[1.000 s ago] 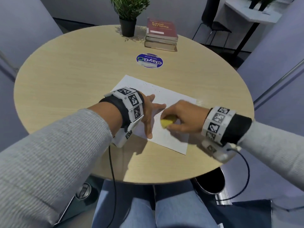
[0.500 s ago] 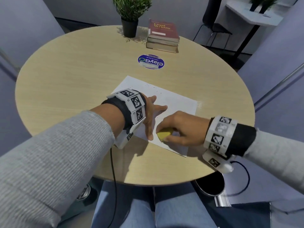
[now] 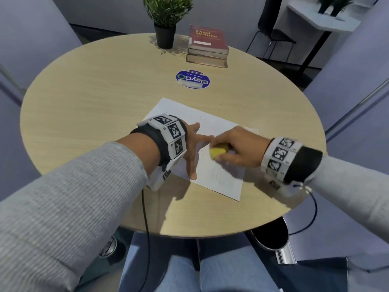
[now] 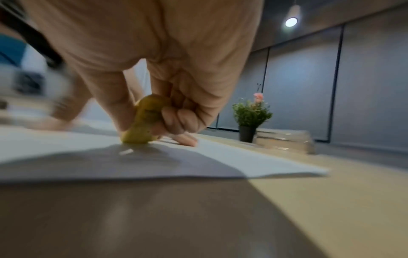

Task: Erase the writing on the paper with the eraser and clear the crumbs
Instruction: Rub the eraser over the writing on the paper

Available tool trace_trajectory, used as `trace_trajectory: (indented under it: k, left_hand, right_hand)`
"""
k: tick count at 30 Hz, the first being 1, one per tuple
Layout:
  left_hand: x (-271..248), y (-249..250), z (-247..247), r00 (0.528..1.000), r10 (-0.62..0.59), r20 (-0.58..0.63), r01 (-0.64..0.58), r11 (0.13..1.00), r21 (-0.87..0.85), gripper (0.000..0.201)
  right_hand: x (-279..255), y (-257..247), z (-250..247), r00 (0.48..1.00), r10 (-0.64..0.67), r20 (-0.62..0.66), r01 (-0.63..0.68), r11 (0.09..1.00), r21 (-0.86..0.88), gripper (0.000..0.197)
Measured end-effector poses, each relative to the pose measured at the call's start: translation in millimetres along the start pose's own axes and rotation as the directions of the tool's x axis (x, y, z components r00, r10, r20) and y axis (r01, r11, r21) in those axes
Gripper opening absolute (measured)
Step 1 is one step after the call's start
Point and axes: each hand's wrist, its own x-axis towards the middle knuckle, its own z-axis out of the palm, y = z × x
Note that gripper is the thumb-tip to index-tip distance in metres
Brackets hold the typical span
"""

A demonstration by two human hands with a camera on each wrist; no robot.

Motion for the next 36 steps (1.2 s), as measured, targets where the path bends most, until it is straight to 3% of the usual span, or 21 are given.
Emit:
trace_trajectory:
  k: [3, 9, 14, 19, 24, 28, 36]
  left_hand:
    - [2, 2, 0, 1.0, -0.01, 0.008, 0.009, 1.0, 0.004, 0.127]
    - [-1, 3, 0, 1.0, -0.012, -0.008, 0.012, 1.0, -0.006, 0.125]
    - [-3, 4, 0, 1.0, -0.005, -0.014, 0.005, 1.0, -0.018, 0.123]
    - [-2, 3, 1, 1.0, -0.016, -0.013, 0.016, 1.0, -0.013, 0.122]
    - [3, 3, 0, 1.0, -0.014, -0.003, 0.014, 1.0, 0.009, 0.126]
    - [1, 3, 0, 1.0, -0.021, -0.008, 0.021, 1.0, 0.012, 0.125]
    - [9, 7, 0, 0.999, 0.015, -0.048, -0.014, 1.0, 0.014, 0.13]
  right_hand:
    - [-16, -24, 18, 0.982, -0.139, 0.128, 0.13, 0.989, 0.074, 0.032]
    - [-1, 16, -5, 0.998, 0.058, 0.0, -0.058, 0.997, -0.046, 0.033]
    - [-17, -20, 12, 0.973, -0.134, 0.189, 0.123, 0.99, 0.069, 0.027]
    - [-4, 20, -6, 0.999, 0.029, 0.017, -0.028, 0.997, -0.066, 0.031]
    - [-14, -15, 12, 0.978, -0.137, 0.154, 0.134, 0.99, 0.035, 0.026]
    - [-3, 13, -2, 0.999, 0.012, 0.053, -0.012, 1.0, -0.006, 0.029]
    - [-1, 16, -1, 0.999, -0.009, 0.038, 0.009, 1.0, -0.01, 0.026]
